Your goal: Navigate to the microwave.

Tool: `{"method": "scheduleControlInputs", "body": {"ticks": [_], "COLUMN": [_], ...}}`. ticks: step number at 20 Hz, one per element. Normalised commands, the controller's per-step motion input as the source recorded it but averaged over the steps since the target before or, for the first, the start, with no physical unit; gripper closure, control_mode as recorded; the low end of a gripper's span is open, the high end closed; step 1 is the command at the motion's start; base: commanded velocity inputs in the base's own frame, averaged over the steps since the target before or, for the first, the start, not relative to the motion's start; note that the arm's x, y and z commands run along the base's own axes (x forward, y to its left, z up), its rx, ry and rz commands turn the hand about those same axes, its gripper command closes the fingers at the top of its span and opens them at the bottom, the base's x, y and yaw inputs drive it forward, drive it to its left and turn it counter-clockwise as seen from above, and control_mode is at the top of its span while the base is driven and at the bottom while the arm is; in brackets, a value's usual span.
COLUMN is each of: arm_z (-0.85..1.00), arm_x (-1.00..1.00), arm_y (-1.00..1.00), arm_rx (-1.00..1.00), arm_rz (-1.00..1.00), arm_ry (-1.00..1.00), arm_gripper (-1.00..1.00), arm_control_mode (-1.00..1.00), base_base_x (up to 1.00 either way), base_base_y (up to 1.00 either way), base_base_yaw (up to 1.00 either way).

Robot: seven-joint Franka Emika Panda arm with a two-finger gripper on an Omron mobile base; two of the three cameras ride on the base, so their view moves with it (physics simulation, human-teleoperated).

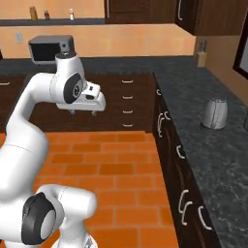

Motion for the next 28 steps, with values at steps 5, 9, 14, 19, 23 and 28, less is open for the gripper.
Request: {"method": "scheduleControlInputs", "body": {"ticks": [5,9,14,19,23,28], "arm_z": [0.0,0.0,0.0,0.0,0.0,0.0], "arm_x": [0.0,0.0,0.0,0.0,0.0,0.0], "arm_y": [0.0,0.0,0.0,0.0,0.0,0.0], "arm_rx": [0.0,0.0,0.0,0.0,0.0,0.0], "arm_rz": [0.0,0.0,0.0,0.0,0.0,0.0], "arm_ry": [0.0,0.0,0.0,0.0,0.0,0.0], "arm_gripper": [-1.0,-1.0,-1.0,-1.0,-1.0,-1.0], "arm_control_mode": [1.0,1.0,1.0,1.0,1.0,1.0], "base_base_x": [1.0,1.0,1.0,1.0,1.0,0.96], "base_base_y": [0.34,0.38,0.4,0.43,0.42,0.36], "base_base_yaw": [0.0,0.0,0.0,0.0,0.0,0.0]}}
